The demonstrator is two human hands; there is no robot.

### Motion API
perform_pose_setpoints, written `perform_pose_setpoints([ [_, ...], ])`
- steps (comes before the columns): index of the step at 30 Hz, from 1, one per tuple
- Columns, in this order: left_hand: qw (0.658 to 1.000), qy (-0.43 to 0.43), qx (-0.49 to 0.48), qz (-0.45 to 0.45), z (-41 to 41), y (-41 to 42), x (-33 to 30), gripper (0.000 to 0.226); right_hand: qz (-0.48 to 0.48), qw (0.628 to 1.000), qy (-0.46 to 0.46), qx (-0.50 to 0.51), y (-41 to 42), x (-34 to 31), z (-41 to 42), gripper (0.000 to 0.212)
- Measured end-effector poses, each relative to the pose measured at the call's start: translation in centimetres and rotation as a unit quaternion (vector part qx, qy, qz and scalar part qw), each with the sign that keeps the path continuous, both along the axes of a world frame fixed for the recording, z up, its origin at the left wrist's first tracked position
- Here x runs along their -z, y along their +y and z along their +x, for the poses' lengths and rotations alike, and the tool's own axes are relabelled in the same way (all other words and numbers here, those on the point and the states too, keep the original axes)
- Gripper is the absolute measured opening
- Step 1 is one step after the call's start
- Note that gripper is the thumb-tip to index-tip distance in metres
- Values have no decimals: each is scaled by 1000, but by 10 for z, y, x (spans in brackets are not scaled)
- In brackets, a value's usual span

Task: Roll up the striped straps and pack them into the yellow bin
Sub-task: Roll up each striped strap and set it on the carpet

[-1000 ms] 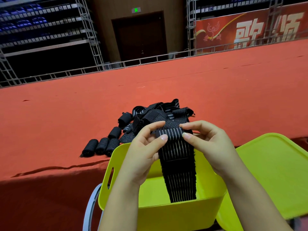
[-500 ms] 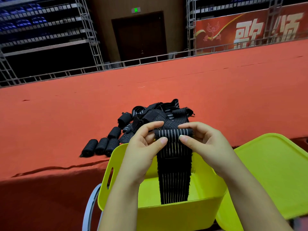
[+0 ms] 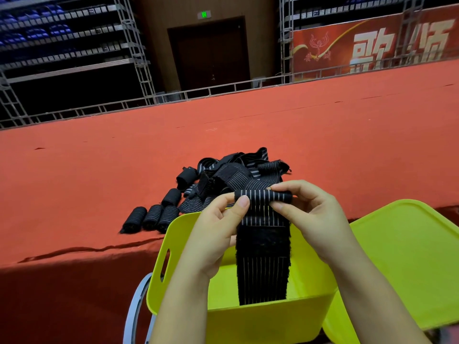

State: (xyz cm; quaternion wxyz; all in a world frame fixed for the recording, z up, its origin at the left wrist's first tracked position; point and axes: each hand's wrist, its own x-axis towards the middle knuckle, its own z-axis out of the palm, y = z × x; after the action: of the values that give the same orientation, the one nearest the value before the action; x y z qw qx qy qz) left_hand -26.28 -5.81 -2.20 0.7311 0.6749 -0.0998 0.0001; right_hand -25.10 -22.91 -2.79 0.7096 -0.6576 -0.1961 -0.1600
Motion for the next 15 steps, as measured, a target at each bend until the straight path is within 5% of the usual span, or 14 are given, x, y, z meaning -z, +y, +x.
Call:
perform_pose_setpoints([
  [7,999,-1,-29,-34,1,-5,0,29,-22,1000,2,-14,1,0,1,36],
  [11,999,-10,-33,-36,2,-2,2,39,-5,998,35,-42,-2,-1,-2,15],
  [15,999,-24,-28,-33,0,-1,1,41,-2,995,89,-35,-2,0,-2,20],
])
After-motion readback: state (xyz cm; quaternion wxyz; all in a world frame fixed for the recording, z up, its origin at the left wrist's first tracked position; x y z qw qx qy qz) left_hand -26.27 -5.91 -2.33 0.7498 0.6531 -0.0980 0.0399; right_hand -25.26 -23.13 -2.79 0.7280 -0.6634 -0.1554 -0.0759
